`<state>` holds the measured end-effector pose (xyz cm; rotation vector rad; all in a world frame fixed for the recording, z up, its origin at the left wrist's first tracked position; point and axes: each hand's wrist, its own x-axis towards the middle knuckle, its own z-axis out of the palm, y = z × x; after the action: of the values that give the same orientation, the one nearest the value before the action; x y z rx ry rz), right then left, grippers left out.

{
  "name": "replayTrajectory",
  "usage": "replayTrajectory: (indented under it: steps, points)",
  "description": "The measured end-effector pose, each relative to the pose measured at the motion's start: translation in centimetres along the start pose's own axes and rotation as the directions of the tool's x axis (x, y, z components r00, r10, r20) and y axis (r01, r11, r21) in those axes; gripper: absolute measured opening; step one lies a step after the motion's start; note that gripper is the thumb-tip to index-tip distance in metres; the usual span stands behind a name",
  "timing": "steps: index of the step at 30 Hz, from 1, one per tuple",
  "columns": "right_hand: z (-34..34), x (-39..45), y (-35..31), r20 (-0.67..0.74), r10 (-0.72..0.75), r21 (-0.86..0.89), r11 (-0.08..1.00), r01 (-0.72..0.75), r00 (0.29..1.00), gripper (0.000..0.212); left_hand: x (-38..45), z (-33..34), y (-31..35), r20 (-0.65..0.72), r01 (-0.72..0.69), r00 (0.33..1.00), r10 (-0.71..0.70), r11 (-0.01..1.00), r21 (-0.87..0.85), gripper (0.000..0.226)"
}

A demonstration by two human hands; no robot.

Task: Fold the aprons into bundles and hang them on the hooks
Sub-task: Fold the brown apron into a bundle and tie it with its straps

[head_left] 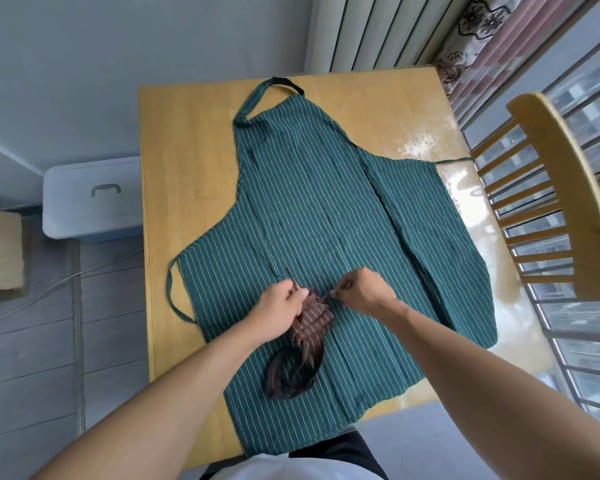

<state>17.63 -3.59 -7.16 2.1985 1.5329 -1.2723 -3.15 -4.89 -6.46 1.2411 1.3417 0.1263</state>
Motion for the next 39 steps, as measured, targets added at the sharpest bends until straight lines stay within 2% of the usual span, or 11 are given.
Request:
replayTrajectory:
  steps: [3, 5, 9, 13, 18, 22, 25, 28, 31, 34, 39]
  points:
    - [-0.8, -0.8, -0.3, 0.027, -0.090, 0.055, 0.995, 0.089, 0.996, 0.019, -0.1, 1.4, 0.0, -0.007, -0.004, 1.000, 0.006, 0.984, 0.180, 0.031]
    - [-1.5, -2.0, -0.5, 0.014, -0.216, -0.067, 0.974, 0.217, 0.976, 0.018, -0.4, 2.1, -0.3, -0.036, -0.021, 0.999, 0.030, 0.978, 0.209, 0.024]
    - [-2.2, -4.5, -1.4, 0.087, -0.500, -0.250, 0.826, 0.505, 0.862, 0.012, -1.1, 2.2, -0.7, -0.046, -0.054, 0.997, 0.064, 0.978, 0.202, 0.012]
    - [-1.7, -4.8, -2.4, 0.145, -0.625, -0.326, 0.701, 0.634, 0.767, 0.018, -1.8, 2.2, -1.2, -0.016, -0.096, 0.995, 0.100, 0.984, 0.153, 0.011]
    - [-0.7, -4.5, -3.6, 0.134, -0.606, -0.247, 0.746, 0.619, 0.784, 0.010, -2.1, 2.4, -1.7, -0.031, -0.126, 0.991, 0.130, 0.986, 0.105, 0.019]
    - [-0.1, -4.1, -3.6, 0.129, -0.548, -0.023, 0.832, 0.555, 0.827, 0.012, -2.2, 3.0, -2.0, -0.091, -0.117, 0.988, 0.123, 0.991, 0.068, 0.016]
    - [-0.6, -3.7, -2.5, -0.167, -0.470, 0.113, 0.864, 0.490, 0.867, 0.034, -2.1, 3.3, -2.0, -0.131, -0.110, 0.985, 0.111, 0.994, 0.015, 0.032]
    - [-1.2, -4.3, -1.3, -0.439, -0.217, 0.262, 0.897, 0.355, 0.872, 0.038, -1.9, 3.0, -2.1, -0.125, -0.099, 0.987, 0.102, 0.995, 0.024, 0.041]
    - [-0.9, -5.0, -0.8, -0.233, -0.369, 0.026, 0.922, 0.385, 0.900, 0.018, -1.7, 2.8, -2.3, -0.104, -0.091, 0.990, 0.093, 0.996, 0.015, 0.041]
    - [0.6, -5.4, -0.9, -0.004, -0.533, -0.242, 0.822, 0.516, 0.846, 0.028, -1.5, 2.8, -2.4, -0.077, -0.081, 0.994, 0.082, 0.996, 0.023, 0.035]
    - [1.4, -4.8, -1.2, -0.012, -0.558, -0.385, 0.768, 0.512, 0.829, 0.023, -1.5, 2.6, -2.7, -0.056, -0.080, 0.995, 0.080, 0.997, 0.006, 0.035]
